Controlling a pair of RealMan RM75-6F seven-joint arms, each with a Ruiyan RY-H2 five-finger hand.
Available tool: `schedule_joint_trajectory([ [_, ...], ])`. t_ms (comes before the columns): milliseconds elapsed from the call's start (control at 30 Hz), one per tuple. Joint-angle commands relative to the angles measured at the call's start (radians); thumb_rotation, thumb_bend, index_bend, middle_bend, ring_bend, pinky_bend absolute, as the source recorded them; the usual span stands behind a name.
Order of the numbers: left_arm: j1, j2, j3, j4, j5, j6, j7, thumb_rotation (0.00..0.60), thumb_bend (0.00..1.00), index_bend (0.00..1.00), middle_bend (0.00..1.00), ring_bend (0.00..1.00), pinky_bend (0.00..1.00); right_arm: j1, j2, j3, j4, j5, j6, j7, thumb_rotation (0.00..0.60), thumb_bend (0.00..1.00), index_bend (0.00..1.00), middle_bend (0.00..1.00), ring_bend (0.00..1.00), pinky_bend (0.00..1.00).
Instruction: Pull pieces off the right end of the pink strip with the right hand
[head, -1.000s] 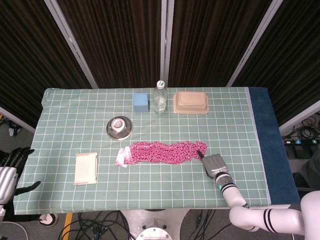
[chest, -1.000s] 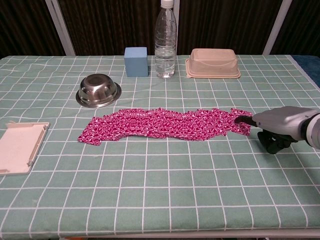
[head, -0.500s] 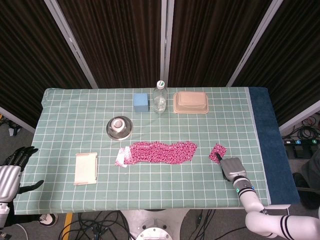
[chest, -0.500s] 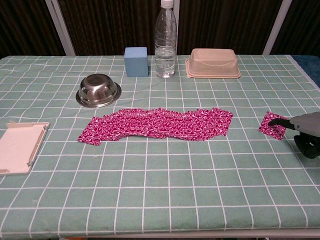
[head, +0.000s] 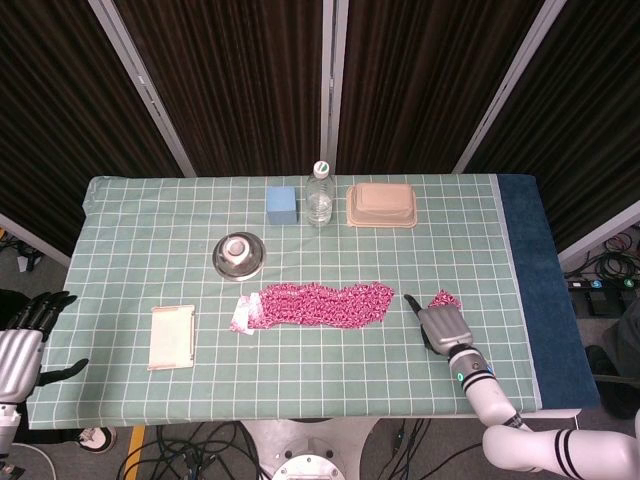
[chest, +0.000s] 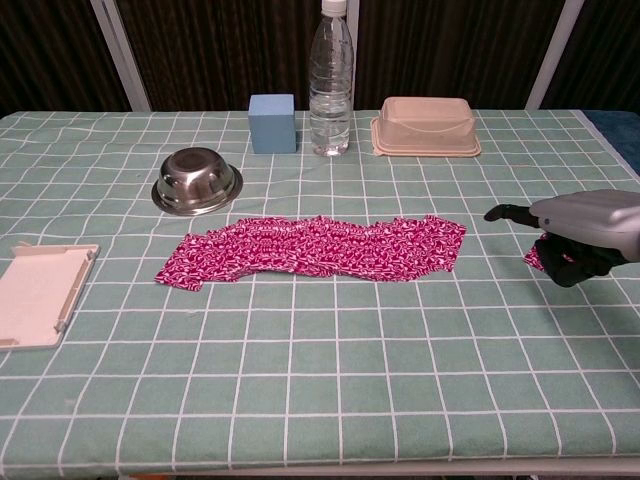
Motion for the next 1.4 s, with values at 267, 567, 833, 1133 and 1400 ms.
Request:
schedule_joint_trajectory([
  [267, 0.011, 0.007, 0.006, 0.026, -0.003, 0.007, -0.040, 0.600, 0.00, 0.15, 0.12, 0.08, 0.22, 0.121, -0.094, 0.051, 0.065, 0.198, -0.067, -0.108, 0.600, 1.00, 0.00, 0.89, 0.84, 0.78],
  [567, 0.020, 0.014, 0.010, 0.050, 0.005, 0.021, -0.081, 0.600, 0.00, 0.15, 0.12, 0.08, 0.22, 0.175, -0.110, 0.039, 0.073, 0.287, -0.074, -0.145, 0.600, 1.00, 0.00, 0.89, 0.84, 0.78],
  [833, 0.017, 0.015, 0.011, 0.049, 0.011, 0.018, -0.081, 0.600, 0.00, 0.15, 0.12, 0.08, 0.22, 0.157, -0.096, -0.018, 0.038, 0.255, -0.050, -0.130, 0.600, 1.00, 0.00, 0.89, 0.84, 0.78],
  [1133, 0.011, 0.012, 0.008, 0.033, 0.010, 0.010, -0.055, 0.600, 0.00, 0.15, 0.12, 0.08, 0.22, 0.079, -0.029, -0.103, -0.068, 0.107, 0.032, -0.081, 0.600, 1.00, 0.01, 0.89, 0.85, 0.78],
  [1400, 0.011, 0.012, 0.001, 0.022, 0.003, 0.016, -0.045, 0.600, 0.00, 0.15, 0.12, 0.08, 0.22, 0.006, 0.043, -0.194, -0.134, 0.000, 0.075, -0.062, 0.600, 1.00, 0.02, 0.89, 0.84, 0.78],
])
